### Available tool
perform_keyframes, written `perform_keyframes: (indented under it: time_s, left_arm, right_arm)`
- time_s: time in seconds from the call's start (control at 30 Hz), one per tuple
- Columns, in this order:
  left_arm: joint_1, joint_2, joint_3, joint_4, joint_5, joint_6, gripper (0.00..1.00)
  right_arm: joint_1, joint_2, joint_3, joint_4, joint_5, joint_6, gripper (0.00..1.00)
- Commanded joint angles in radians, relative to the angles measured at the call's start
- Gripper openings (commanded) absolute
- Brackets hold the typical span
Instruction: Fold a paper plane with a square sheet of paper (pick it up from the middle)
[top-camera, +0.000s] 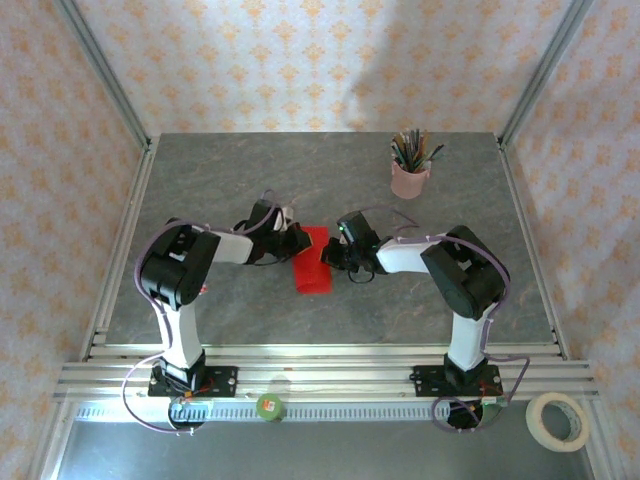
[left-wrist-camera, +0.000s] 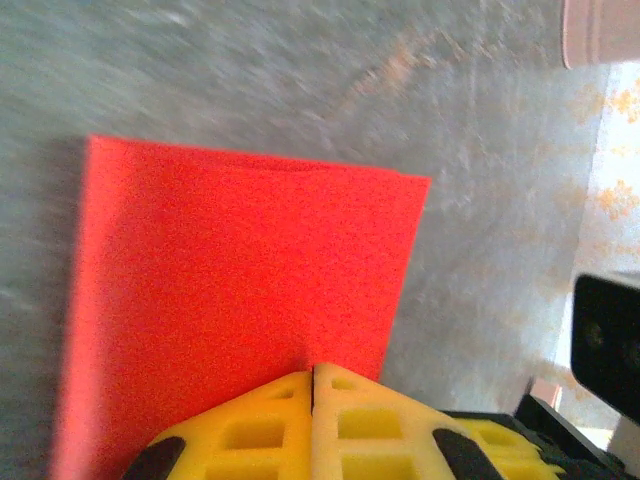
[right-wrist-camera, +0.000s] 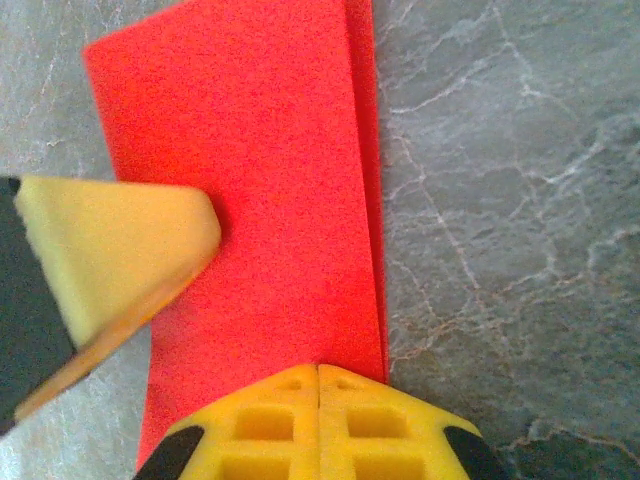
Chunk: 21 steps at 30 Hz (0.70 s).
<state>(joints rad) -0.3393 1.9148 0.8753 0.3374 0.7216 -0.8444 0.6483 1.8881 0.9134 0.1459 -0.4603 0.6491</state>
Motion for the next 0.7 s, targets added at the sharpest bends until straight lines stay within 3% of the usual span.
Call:
perform_keyframes:
  time_s: [0.0,0.33,0.5,0.67]
  left_arm:
    - [0.067,0.018,-0.037,0.037,-0.012,0.020,0.00]
    - [0.200,-0.059,-0.077,0.037,0.017,0.087,0.00]
    - [0.140,-0.149,-0.109,0.157,0.075,0.012,0.00]
    - [0.041,-0.120,-0.071,0.166,0.045,-0.012,0.00]
  right_arm:
    - [-0.018,0.128,-0.084,-0.339,0.224,-0.031,0.00]
    - [-0.017,0.142,-0.090,-0.344,0.247,-0.030,0.00]
    - [-0.016,0.142,-0.090,-0.341,0.242,-0.029,0.00]
    - [-0.016,0.149,-0.093,-0.335,0.238,-0.025,0.00]
